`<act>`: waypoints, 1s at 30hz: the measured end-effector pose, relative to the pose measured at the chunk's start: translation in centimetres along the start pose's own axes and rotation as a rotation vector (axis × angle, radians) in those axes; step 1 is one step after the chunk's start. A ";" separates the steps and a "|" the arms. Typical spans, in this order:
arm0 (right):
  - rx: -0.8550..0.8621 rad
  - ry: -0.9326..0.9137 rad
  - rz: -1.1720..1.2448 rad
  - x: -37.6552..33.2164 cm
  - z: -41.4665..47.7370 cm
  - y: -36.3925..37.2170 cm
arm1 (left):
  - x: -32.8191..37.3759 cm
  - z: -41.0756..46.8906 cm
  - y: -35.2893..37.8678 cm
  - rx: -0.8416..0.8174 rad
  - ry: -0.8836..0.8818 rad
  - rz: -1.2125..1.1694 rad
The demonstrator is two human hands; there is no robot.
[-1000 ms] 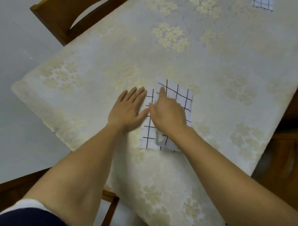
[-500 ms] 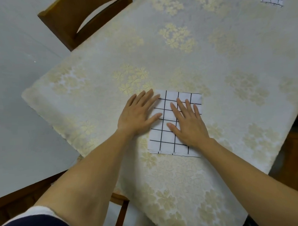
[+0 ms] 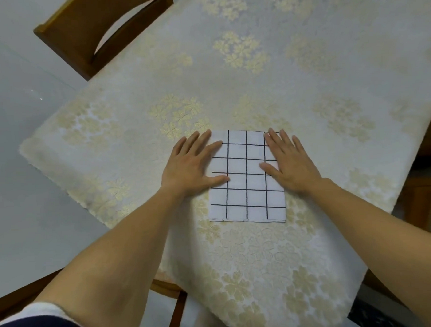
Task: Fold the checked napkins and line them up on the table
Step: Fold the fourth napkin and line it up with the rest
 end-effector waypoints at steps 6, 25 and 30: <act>0.115 -0.127 -0.049 0.8 -2.5 -1.6 | 0.2 -0.1 -0.3 0.004 -0.002 -0.022; 0.275 0.534 0.387 -0.1 -9.5 -0.6 | 12.6 7.1 -3.3 0.010 0.457 -0.023; 0.170 0.652 0.319 -2.7 -9.6 0.6 | 20.0 10.3 -1.2 -0.354 0.752 0.360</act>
Point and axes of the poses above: each hand's wrist, its own z-axis towards the middle knuckle, its own y-axis out of the palm, x = y × z, the point moved 5 cm from there along z, towards the middle knuckle, and after that the axes turned 3 degrees about x, right-handed, at the moved point
